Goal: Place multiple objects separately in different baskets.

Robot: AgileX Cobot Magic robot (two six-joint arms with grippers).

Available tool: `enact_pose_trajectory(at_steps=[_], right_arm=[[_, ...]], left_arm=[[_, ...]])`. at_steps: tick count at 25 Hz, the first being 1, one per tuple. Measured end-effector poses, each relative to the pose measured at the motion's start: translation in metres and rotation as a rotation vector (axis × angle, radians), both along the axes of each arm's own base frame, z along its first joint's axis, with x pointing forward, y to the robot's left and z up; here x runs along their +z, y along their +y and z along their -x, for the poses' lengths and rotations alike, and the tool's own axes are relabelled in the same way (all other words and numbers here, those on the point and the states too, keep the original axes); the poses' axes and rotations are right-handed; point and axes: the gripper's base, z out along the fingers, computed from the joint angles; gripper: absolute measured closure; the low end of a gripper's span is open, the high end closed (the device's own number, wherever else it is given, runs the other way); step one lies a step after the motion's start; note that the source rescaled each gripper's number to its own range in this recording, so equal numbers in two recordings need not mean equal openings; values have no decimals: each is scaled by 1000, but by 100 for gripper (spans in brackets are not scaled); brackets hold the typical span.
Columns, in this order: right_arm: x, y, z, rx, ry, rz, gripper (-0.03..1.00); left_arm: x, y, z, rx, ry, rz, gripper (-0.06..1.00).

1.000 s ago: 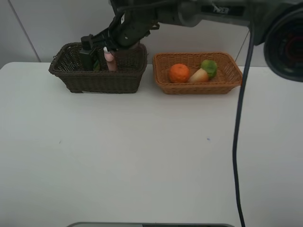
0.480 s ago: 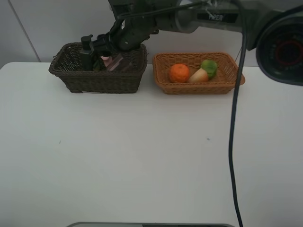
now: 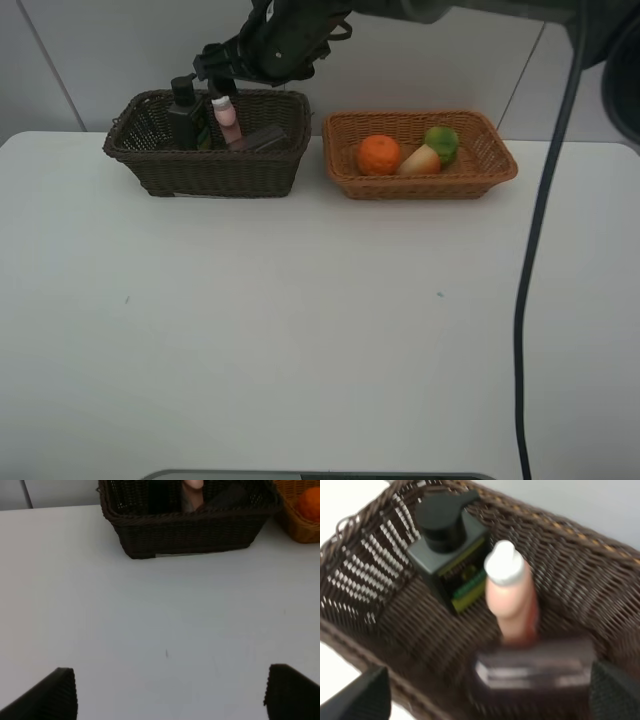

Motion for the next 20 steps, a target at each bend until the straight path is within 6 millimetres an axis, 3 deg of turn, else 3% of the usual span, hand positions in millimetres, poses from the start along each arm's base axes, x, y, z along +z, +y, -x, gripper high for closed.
enact_pose_trajectory(at_steps=[3,7,10,13,16,20], right_arm=[[14,-37,-3,-90,83,92,16],[24,-119,-1,-297,220,253,10],[39,-184,15,-436,292,301,6],[60,-241,47,-550,316,296,5],[78,-290,92,-662,318,272,5],[101,-325,168,-746,251,240,5]], left_arm=[[0,0,0,0,0,0,0],[0,0,0,0,0,0,0],[0,0,0,0,0,0,0],[0,0,0,0,0,0,0],[0,0,0,0,0,0,0],[0,0,0,0,0,0,0]])
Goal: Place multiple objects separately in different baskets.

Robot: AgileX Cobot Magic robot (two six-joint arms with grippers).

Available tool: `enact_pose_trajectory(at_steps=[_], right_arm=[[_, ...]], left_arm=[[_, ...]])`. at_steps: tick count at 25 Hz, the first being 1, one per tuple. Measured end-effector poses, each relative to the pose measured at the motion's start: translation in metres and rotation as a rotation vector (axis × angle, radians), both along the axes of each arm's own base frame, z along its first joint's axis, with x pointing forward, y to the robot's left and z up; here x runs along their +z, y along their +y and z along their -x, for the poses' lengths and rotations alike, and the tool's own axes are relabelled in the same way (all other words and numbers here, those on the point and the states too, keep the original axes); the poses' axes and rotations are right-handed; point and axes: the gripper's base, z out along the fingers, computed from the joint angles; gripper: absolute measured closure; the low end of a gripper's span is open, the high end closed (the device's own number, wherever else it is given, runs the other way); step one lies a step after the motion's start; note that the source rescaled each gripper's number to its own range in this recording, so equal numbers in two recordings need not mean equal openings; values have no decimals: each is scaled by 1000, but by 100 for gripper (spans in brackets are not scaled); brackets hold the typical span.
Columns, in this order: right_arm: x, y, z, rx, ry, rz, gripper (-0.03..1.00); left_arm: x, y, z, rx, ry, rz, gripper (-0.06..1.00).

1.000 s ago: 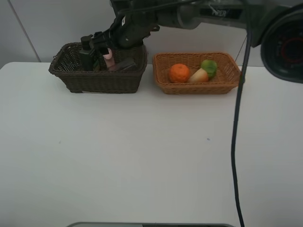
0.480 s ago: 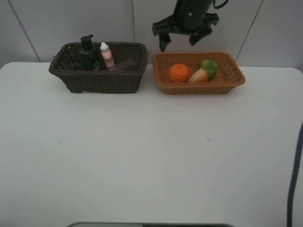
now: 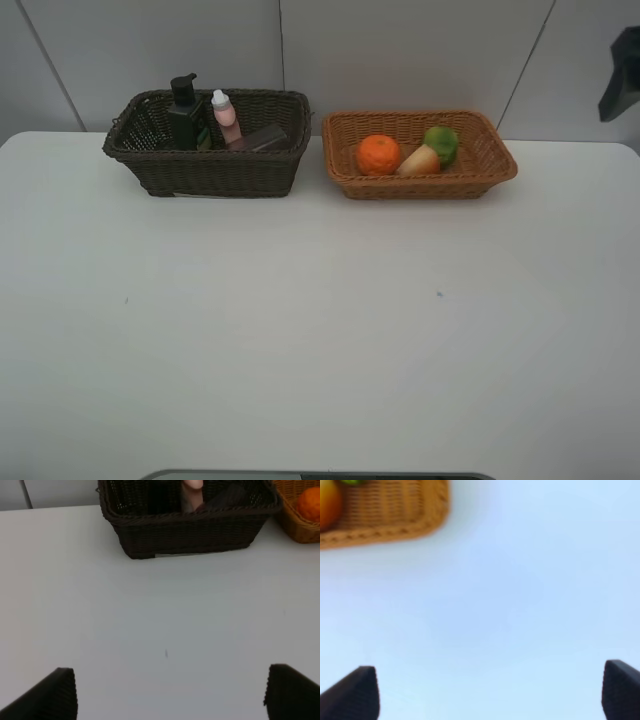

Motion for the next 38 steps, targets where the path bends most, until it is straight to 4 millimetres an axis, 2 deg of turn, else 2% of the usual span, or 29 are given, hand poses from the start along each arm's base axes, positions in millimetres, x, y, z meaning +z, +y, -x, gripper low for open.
enact_pose_trajectory(at_steps=[2,6,9,12,15,19,25,35,38], right_arm=[[12,-3,39,-1,-83,-5,5],[22,-4,109,16,-241,-29,5],[18,-4,154,59,-340,-31,5],[7,-3,189,116,-419,-23,5],[-7,-2,211,165,-480,-6,5],[-29,0,225,193,-511,-22,5],[-61,6,221,208,-422,-99,5],[-63,7,221,209,-422,-103,5],[-62,6,230,210,-477,-91,5]], left_arm=[[0,0,0,0,0,0,0],[0,0,0,0,0,0,0],[0,0,0,0,0,0,0],[0,0,0,0,0,0,0],[0,0,0,0,0,0,0],[0,0,0,0,0,0,0],[0,0,0,0,0,0,0],[0,0,0,0,0,0,0],[0,0,0,0,0,0,0]])
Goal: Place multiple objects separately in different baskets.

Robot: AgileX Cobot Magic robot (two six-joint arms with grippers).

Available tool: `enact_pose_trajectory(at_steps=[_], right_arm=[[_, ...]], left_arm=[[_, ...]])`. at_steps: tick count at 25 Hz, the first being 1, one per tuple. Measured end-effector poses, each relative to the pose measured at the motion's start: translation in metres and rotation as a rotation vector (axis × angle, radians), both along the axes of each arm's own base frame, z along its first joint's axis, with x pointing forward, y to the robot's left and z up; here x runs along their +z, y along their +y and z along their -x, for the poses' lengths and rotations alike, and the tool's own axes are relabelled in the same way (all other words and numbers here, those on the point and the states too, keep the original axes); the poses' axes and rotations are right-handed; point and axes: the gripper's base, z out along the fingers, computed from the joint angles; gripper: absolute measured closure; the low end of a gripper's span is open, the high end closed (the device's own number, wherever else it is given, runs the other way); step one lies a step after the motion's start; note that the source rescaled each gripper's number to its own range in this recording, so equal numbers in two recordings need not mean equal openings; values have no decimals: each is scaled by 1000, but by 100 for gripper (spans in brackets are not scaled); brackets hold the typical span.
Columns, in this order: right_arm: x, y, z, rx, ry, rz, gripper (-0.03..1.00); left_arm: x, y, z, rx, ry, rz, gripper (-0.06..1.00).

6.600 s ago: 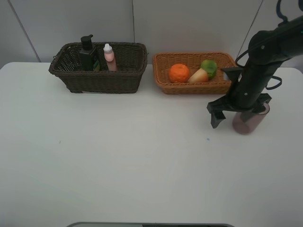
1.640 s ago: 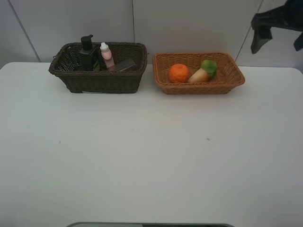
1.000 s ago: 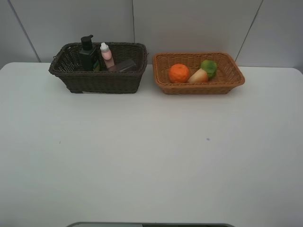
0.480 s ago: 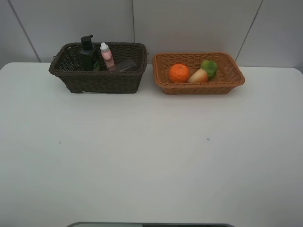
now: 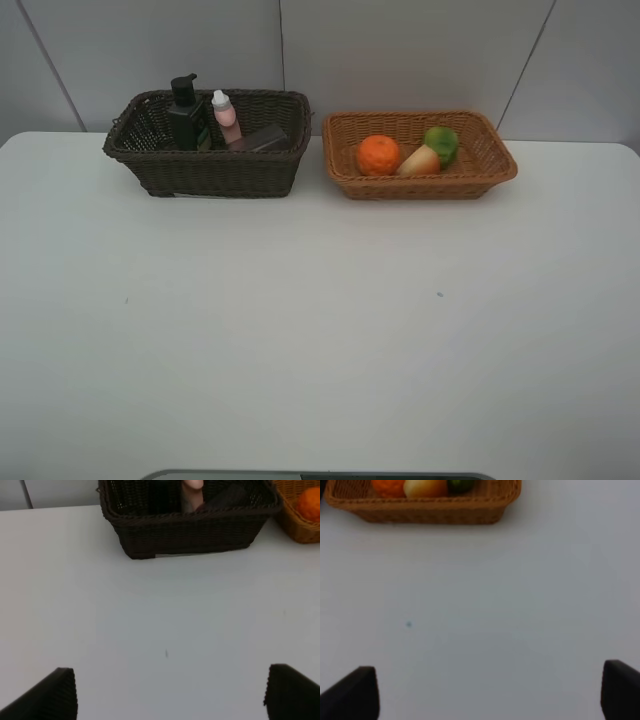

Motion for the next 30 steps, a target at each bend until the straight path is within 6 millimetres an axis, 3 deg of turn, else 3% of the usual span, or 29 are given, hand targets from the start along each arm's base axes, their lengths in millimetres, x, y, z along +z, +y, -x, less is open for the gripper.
enact_pose_trajectory(at_steps=[6,30], right_arm=[[0,-6,24,-29,-150,43,5],[0,-6,24,-37,-154,50,5]], left_arm=[[0,0,0,0,0,0,0],[0,0,0,0,0,0,0]])
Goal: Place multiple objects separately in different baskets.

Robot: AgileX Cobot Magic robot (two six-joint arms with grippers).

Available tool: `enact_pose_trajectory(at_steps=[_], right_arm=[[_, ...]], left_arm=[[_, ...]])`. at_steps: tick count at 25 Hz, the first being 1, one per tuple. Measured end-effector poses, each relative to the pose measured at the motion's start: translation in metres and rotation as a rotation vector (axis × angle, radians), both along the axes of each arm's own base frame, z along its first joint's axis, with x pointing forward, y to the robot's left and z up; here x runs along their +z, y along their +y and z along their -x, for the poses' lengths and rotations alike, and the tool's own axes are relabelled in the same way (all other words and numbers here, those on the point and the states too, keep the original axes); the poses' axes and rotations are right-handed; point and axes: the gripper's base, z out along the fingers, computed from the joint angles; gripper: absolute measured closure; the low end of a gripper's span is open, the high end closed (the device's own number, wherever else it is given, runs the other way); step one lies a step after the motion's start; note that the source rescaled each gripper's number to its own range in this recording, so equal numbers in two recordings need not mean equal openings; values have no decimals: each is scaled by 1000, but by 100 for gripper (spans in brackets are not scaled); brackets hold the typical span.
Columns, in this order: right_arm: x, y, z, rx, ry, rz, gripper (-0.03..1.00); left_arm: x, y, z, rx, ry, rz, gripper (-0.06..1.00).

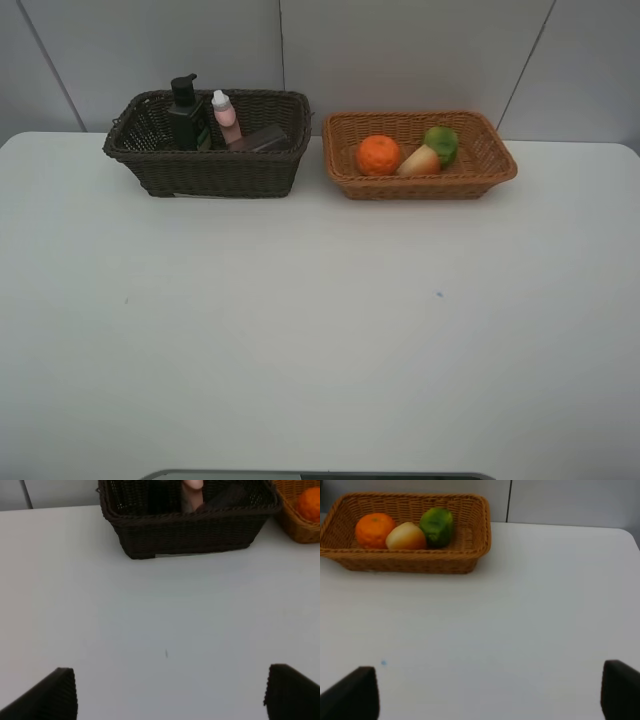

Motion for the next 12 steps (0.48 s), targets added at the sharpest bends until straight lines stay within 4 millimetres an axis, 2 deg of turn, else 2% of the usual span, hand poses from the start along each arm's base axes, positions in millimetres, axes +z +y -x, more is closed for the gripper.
enact_pose_trajectory(at_steps=[12], right_arm=[[0,0,0,-2,0,2,5]], left_arm=[[0,0,0,0,0,0,0]])
